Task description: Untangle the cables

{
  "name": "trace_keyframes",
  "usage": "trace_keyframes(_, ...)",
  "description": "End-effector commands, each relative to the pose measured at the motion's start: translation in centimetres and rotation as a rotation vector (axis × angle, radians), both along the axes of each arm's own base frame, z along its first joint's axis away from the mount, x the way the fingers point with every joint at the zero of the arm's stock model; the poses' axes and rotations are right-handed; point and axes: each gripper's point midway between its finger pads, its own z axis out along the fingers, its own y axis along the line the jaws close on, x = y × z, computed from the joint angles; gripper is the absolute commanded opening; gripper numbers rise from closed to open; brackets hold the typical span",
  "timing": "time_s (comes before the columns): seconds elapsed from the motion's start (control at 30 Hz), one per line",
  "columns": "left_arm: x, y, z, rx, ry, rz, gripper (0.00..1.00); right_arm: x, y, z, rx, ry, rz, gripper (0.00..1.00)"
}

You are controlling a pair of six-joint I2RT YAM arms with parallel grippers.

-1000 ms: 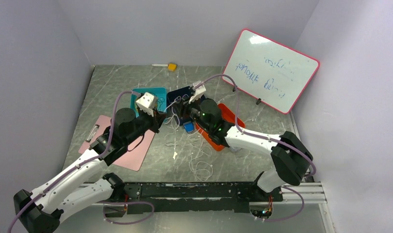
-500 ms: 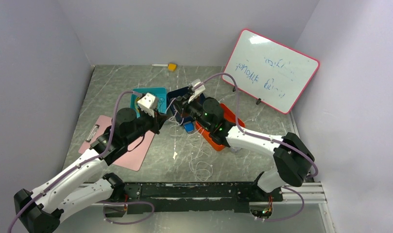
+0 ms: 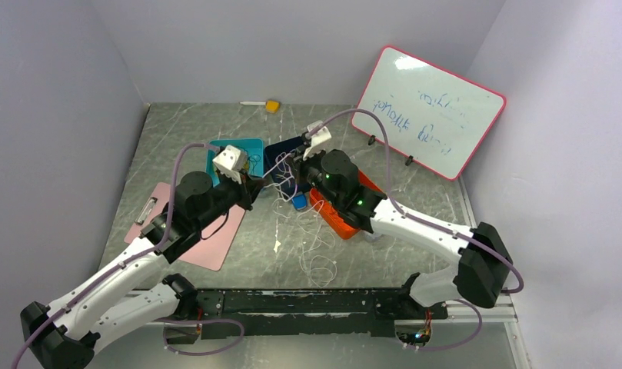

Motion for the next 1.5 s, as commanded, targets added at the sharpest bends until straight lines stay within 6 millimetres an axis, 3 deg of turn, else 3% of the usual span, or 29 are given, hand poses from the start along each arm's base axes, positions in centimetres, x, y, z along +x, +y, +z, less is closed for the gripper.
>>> trace_keyframes(0.0,0.3,1.3,0.3,0.009,0.008,0.066,0.07,1.6,-4.8,2.1,-0.071,-0.016,-0.221,0.0)
trace_keyframes(0.2,1.0,2.8,0.2,0.033,0.005,0.151,0.08,1.1,-6.9,2.5,-0.102,0.006,-0.28,0.0)
trace_keyframes(0.3,1.4,4.0,-0.2,0.053,0.022,0.228,0.09,0.4,-7.4,3.6,-0.07,0.002,-0.27,0.0)
trace_keyframes(0.5,1.9,4.6,-0.2,0.035,0.005,0.273,0.16,-3.6,-3.7,6.5,0.043,-0.006,0.04,0.0)
trace_keyframes(0.6,2.2,3.9,0.2,0.01,-0.015,0.252,0.19,-5.5,-1.7,7.0,0.109,0.036,0.182,0.0)
trace_keyframes(0.7,2.5,3.1,0.5,-0.015,-0.028,0.234,0.24,-6.2,-0.8,7.1,0.162,0.079,0.225,0.0)
trace_keyframes(0.93,1.5,0.8,1.8,-0.091,-0.089,0.093,0.43,-3.8,-2.2,6.5,0.173,0.127,0.052,0.0)
trace_keyframes(1.17,-0.4,1.7,2.9,-0.181,-0.156,0.069,0.62,-2.0,-3.3,5.9,0.17,0.158,-0.083,0.0)
trace_keyframes(1.2,-0.8,1.9,3.5,-0.201,-0.186,0.058,0.65,-1.9,-3.2,5.7,0.174,0.166,-0.085,0.0)
trace_keyframes(1.23,-1.2,1.9,3.9,-0.219,-0.215,0.042,0.77,-1.9,-3.1,5.7,0.179,0.172,-0.085,0.0)
trace_keyframes(1.27,-1.5,2.0,4.4,-0.235,-0.244,0.031,0.83,-1.8,-2.9,5.6,0.181,0.176,-0.082,0.0)
trace_keyframes(1.47,-2.2,1.6,7.1,-0.271,-0.452,-0.026,0.9,-1.9,-1.6,5.6,0.185,0.199,-0.038,0.0)
